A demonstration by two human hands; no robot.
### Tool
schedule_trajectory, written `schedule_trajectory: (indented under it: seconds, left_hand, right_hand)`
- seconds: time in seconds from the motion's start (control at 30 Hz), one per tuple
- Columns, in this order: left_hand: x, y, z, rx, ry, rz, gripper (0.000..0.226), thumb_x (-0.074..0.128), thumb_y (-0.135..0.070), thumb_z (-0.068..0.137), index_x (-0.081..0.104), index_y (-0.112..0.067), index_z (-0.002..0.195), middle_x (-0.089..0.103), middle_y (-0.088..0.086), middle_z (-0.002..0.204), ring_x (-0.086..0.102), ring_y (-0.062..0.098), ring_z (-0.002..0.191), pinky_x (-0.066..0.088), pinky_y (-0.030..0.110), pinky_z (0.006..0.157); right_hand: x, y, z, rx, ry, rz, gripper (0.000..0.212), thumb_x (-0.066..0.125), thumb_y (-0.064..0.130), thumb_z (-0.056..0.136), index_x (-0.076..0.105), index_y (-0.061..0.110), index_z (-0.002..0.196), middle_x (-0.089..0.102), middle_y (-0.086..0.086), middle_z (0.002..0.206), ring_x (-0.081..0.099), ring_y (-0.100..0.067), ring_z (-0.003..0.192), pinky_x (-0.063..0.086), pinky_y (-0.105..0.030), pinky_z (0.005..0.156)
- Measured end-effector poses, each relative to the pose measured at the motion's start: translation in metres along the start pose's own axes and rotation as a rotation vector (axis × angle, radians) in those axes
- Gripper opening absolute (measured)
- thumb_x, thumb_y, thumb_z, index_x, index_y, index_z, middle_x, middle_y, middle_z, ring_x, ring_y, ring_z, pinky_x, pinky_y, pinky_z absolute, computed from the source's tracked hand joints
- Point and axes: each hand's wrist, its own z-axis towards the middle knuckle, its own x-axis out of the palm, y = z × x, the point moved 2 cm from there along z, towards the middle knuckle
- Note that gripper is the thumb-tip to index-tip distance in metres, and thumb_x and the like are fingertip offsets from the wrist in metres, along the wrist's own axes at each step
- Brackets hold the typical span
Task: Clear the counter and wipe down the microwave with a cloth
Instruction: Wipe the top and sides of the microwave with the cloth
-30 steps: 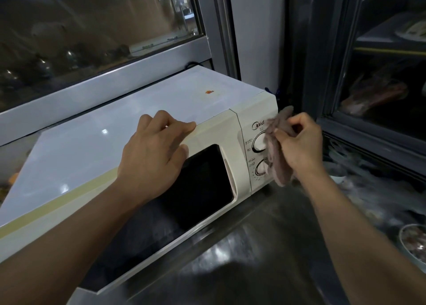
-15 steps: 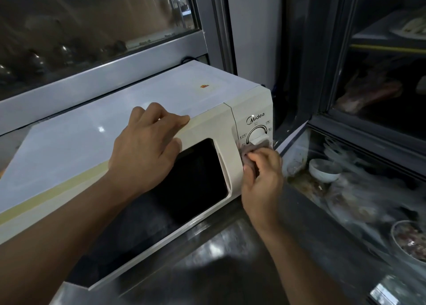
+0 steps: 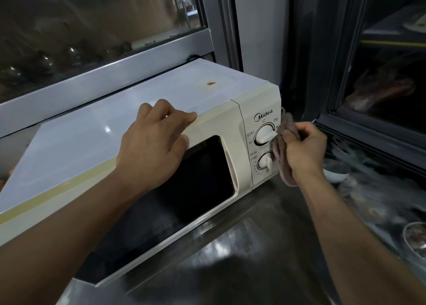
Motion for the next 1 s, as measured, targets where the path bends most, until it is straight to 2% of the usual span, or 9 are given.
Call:
schedule_trajectory:
  seconds: [0.17,0.23,0.33,0.47,0.53,0.6,0.67,0.77,1.0]
  left_hand:
    - [0.000,-0.001,0.000,-0.006,0.002,-0.001,0.046,0.043,-0.026,0.083,0.057,-0.023,0.126,0.050,-0.001,0.106,0.041,0.019,0.100,0.032,0.028,0.064]
    - [0.000,-0.001,0.000,0.000,-0.003,-0.004,0.045,0.044,-0.025,0.083,0.057,-0.022,0.126,0.051,-0.001,0.106,0.041,0.020,0.099,0.034,0.028,0.064]
    - [-0.001,-0.001,0.000,-0.002,-0.010,0.000,0.045,0.044,-0.023,0.082,0.058,-0.021,0.125,0.052,0.000,0.105,0.042,0.021,0.097,0.034,0.028,0.063]
    - [-0.001,-0.003,0.000,0.006,-0.009,0.004,0.043,0.045,-0.022,0.082,0.059,-0.020,0.123,0.052,0.001,0.104,0.044,0.024,0.096,0.038,0.030,0.062]
    - [0.000,-0.003,0.001,0.003,-0.010,0.007,0.044,0.044,-0.023,0.082,0.059,-0.020,0.123,0.052,0.002,0.104,0.043,0.023,0.096,0.037,0.030,0.062]
    - [0.000,-0.002,0.001,-0.001,-0.011,0.013,0.044,0.044,-0.023,0.082,0.058,-0.021,0.124,0.052,0.001,0.104,0.043,0.023,0.096,0.037,0.030,0.062]
    - [0.001,-0.002,0.001,-0.004,-0.006,0.014,0.044,0.044,-0.023,0.082,0.058,-0.021,0.124,0.051,0.001,0.104,0.042,0.023,0.097,0.037,0.030,0.063]
    - [0.001,-0.002,0.001,-0.014,-0.007,0.007,0.045,0.044,-0.023,0.082,0.058,-0.022,0.124,0.051,0.000,0.105,0.042,0.023,0.098,0.037,0.031,0.063]
    - [0.002,-0.002,0.000,-0.010,-0.007,0.022,0.045,0.042,-0.026,0.083,0.058,-0.022,0.124,0.051,-0.001,0.105,0.041,0.019,0.097,0.034,0.030,0.064]
  right_hand:
    - [-0.001,0.045,0.009,-0.216,0.047,0.078,0.022,0.071,0.016,0.069,0.061,0.035,0.069,0.065,0.018,0.069,0.062,0.003,0.067,0.047,-0.011,0.063]
    - [-0.001,0.040,0.010,-0.209,0.049,0.063,0.024,0.071,0.014,0.071,0.059,0.034,0.068,0.064,0.015,0.068,0.062,-0.001,0.066,0.049,-0.015,0.061]
    - [-0.002,0.000,-0.005,-0.061,0.068,0.011,0.033,0.067,0.003,0.078,0.055,0.029,0.063,0.063,0.004,0.069,0.065,-0.017,0.069,0.052,-0.029,0.064]
    - [-0.005,-0.020,-0.017,0.007,0.063,-0.105,0.030,0.068,0.003,0.081,0.059,0.028,0.068,0.068,-0.001,0.084,0.065,-0.015,0.080,0.051,-0.021,0.074]
    - [0.000,-0.009,-0.030,-0.060,0.042,-0.098,0.018,0.069,0.002,0.080,0.065,0.020,0.079,0.067,-0.007,0.097,0.063,-0.017,0.087,0.049,-0.018,0.082]
    - [0.007,0.003,-0.054,-0.232,0.007,-0.234,0.015,0.069,0.000,0.077,0.068,0.009,0.089,0.064,-0.009,0.102,0.058,-0.015,0.087,0.037,0.000,0.077]
    - [0.016,0.010,-0.079,-0.292,0.010,-0.305,0.013,0.065,-0.001,0.079,0.068,0.007,0.089,0.062,-0.008,0.101,0.057,-0.018,0.089,0.036,-0.006,0.068]
    - [0.020,0.012,-0.098,-0.315,0.029,-0.291,0.017,0.059,-0.006,0.082,0.069,0.001,0.094,0.061,-0.010,0.103,0.059,-0.025,0.098,0.043,-0.020,0.084]
    - [0.017,0.009,-0.099,-0.352,0.056,-0.219,0.033,0.056,-0.010,0.083,0.066,0.002,0.112,0.059,-0.010,0.114,0.057,-0.019,0.106,0.038,-0.007,0.093]
